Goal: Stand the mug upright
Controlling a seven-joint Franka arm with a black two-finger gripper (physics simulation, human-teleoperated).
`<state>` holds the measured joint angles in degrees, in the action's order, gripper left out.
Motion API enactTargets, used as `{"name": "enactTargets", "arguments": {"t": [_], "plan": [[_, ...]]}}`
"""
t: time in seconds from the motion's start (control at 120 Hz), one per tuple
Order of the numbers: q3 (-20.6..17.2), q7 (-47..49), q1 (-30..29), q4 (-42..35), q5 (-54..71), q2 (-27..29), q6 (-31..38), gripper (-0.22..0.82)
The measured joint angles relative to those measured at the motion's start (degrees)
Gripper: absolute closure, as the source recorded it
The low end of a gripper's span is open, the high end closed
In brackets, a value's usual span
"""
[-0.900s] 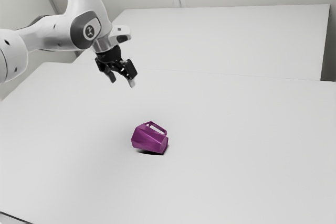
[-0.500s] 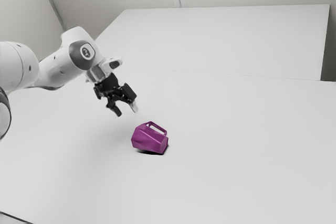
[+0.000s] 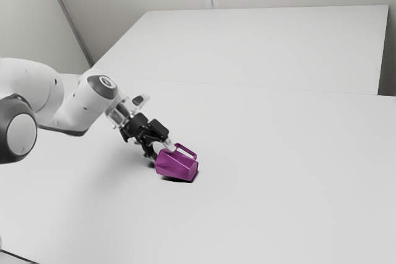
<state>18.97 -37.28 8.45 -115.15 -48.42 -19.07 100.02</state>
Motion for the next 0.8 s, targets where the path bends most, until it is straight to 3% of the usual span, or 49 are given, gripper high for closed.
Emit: {"name": "enactTargets", "arguments": {"t": [0.117,0.267,0.35,0.8], "plan": [[0.0,-1.8,0.0,-0.5,-2.4,-0.1,-0.4,0.09],[-0.1,-3.3,0.0,-0.6,-3.8,-0.1,-0.7,0.44],[-0.1,-4.0,0.0,-0.6,-4.1,-0.1,-0.8,0.57],[-0.2,-5.8,1.4,-1.9,-4.4,3.8,-0.8,0.76]]}}
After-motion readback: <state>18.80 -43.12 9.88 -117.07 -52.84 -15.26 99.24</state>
